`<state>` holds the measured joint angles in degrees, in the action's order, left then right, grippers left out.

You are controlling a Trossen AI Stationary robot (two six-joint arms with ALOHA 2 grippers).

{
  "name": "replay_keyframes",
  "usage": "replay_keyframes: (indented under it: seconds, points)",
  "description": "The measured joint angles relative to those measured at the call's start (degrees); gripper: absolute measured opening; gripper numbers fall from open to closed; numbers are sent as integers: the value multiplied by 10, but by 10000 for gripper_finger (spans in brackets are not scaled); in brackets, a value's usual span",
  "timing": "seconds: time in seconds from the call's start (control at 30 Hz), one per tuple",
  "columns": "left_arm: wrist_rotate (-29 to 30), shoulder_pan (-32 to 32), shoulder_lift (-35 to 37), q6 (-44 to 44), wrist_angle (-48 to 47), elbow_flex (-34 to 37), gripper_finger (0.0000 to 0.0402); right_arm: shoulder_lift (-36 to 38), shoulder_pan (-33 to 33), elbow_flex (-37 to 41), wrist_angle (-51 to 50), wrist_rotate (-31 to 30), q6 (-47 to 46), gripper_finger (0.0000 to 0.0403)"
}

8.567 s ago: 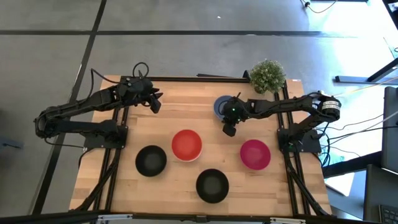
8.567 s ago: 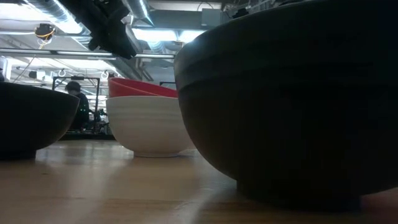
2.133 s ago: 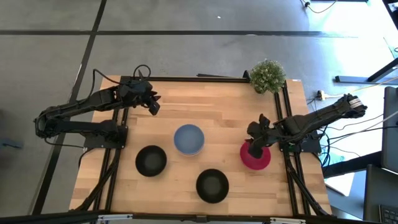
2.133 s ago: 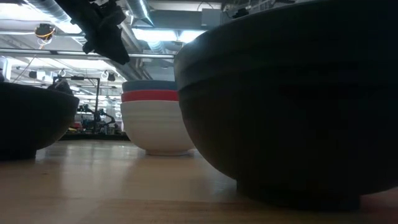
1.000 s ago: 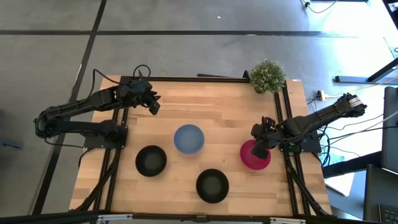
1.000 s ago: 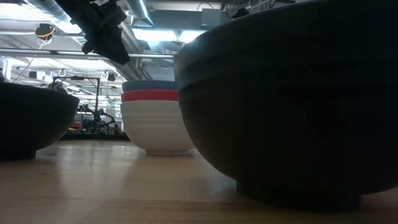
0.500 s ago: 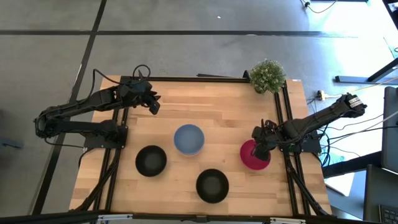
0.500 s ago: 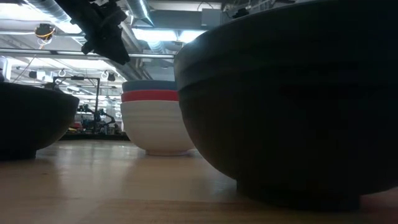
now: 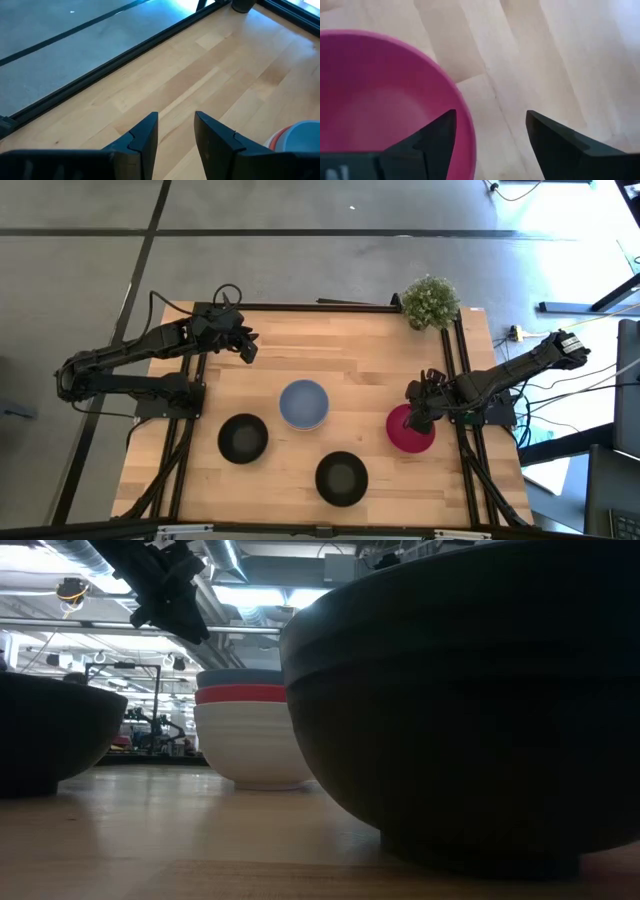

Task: Nest bowls inside each other
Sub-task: Stack the pink bowl on top of the blue bowl

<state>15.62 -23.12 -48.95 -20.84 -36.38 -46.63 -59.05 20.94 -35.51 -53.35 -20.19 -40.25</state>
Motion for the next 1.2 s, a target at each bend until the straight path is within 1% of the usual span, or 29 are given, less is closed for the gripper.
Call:
replay_keyframes:
  seconds: [0.07,0.2,0.37,0.47,0.57,0.7,0.83,0.9,1.03,1.1,1.2]
  points:
    - [0,0,0,0,0,0,121,0,-5,0,-1,19,2,241]
    - [0,0,0,-1,0,0,121,0,-7,2,-1,23,2,241]
    - [0,0,0,-1,0,0,121,0,-8,2,2,49,3,241]
    - [0,0,0,-1,0,0,121,0,-8,2,3,50,1,232]
    - [0,0,0,-2,0,0,121,0,-8,2,3,49,1,206]
    - [0,0,0,-2,0,0,121,0,-8,2,3,48,3,157]
    - [0,0,0,-2,0,0,121,0,-8,2,4,23,3,111]
    - [0,0,0,-2,0,0,121,0,-8,2,6,22,2,95]
    - [0,0,0,-2,0,0,121,-1,-8,2,14,27,0,73]
    - [0,0,0,-2,0,0,121,0,-8,15,37,35,0,68]
    - [0,0,0,-1,0,0,121,-1,-8,55,97,76,-2,67]
